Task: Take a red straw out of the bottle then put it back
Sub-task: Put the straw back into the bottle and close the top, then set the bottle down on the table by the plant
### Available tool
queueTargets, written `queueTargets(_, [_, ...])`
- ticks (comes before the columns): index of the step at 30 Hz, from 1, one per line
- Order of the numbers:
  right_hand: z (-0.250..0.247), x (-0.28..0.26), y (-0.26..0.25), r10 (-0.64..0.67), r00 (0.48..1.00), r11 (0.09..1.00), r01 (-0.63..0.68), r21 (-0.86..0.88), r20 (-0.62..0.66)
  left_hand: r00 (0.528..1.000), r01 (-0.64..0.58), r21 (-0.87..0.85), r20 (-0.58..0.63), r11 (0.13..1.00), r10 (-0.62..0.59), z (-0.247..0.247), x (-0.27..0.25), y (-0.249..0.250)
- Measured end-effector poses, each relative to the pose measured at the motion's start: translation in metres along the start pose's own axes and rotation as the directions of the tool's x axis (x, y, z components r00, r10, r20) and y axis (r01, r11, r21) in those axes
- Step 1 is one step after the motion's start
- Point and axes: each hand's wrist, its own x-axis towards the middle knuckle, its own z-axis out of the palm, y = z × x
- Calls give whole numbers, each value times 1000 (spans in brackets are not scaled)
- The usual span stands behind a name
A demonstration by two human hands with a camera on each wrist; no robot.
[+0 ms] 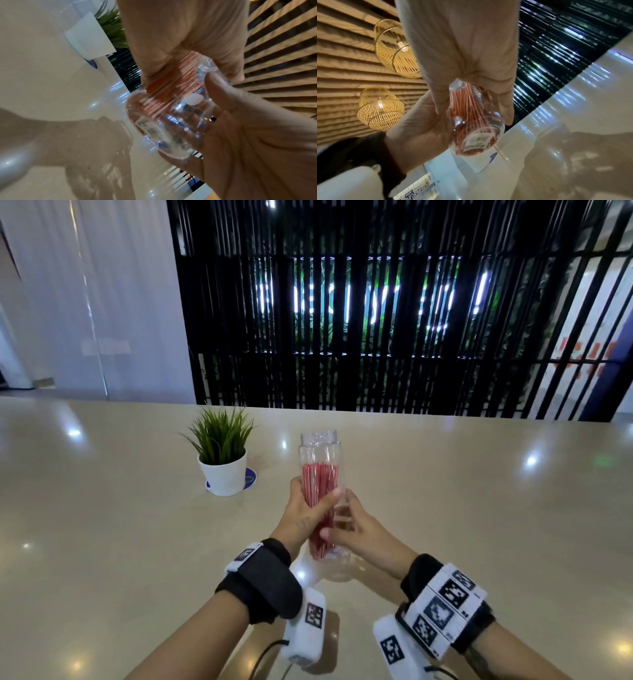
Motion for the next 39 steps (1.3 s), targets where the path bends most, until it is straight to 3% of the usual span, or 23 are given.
queueTargets(6, [34,52,-3,37,989,980,-63,-190,-140,1000,-16,48,-16,999,16,-38,16,-9])
queueTargets(11, [66,90,-9,46,960,963,-116,-243,-277,998,-53,81,-19,995,55,-76,33,-12])
queueTargets(14, [75,113,-17,22,934,930,-150,-335,-357,993,-113,228,-9,967,118,-101,52,-11])
queueTargets(17, [77,138,-22,-37,895,836,-215,-505,-444,982,-186,353,31,917,187,-119,74,-7])
queueTargets(20, [77,163,-22,-22,889,842,-230,-487,-458,971,-221,421,9,880,240,-125,96,-7])
queueTargets(31, [76,184,35,154,839,800,-416,-433,-521,996,-61,457,84,887,26,-125,114,-52])
queueTargets(39, [68,184,38,167,828,793,-435,-426,-535,993,-73,499,118,863,15,-118,121,-57])
